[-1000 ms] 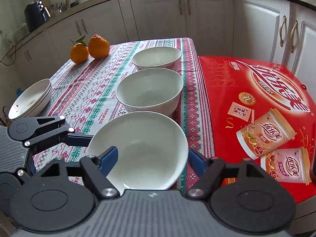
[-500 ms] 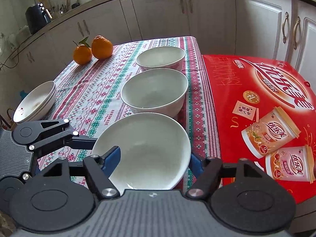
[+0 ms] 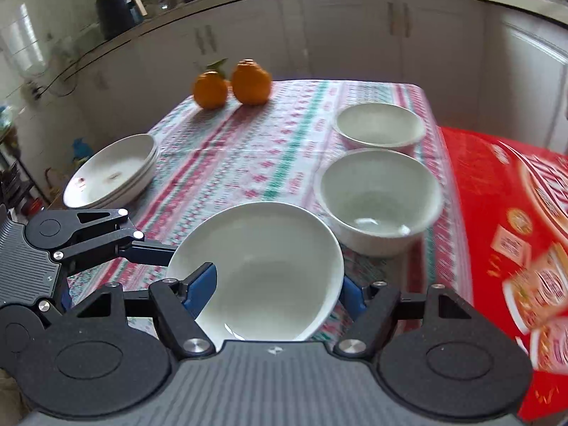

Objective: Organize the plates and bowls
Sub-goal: 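Lift the white bowl with the right gripper and carry it across the table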

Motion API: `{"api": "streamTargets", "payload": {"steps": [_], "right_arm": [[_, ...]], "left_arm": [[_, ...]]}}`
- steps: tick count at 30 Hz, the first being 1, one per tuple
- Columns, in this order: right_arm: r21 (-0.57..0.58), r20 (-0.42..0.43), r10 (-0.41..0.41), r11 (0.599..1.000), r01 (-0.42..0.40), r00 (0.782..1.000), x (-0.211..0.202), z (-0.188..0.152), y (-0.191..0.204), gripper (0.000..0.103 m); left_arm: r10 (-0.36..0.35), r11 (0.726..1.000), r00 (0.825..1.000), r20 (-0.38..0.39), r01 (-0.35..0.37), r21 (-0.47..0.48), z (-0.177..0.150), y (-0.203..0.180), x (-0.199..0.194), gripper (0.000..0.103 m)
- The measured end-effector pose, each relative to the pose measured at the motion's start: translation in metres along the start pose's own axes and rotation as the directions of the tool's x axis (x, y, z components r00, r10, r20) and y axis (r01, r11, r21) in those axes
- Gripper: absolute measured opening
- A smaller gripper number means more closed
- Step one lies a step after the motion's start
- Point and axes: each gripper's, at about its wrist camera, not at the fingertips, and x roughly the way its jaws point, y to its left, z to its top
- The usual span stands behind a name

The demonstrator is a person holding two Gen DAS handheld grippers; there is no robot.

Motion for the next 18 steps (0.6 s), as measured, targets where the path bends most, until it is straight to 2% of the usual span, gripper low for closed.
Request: {"api": "streamTargets", "payload": {"steps": [9, 18], "right_arm": [[-0.073, -0.008, 0.071, 0.995, -0.071, 0.997, 0.031, 0.02, 0.032, 0.078], [-0.068, -0.018, 0.111, 0.991, -0.112, 0.994, 0.053, 0.028, 0.045, 0.078]], "left_arm": [[0.069, 0.994, 0.998, 0.002, -0.069, -0.089, -0.014, 0.03, -0.019, 0.075], [0.106, 0.986, 0.994, -0.011, -0.106, -0.126, -0.025, 0.048, -0.025, 0.075]]}}
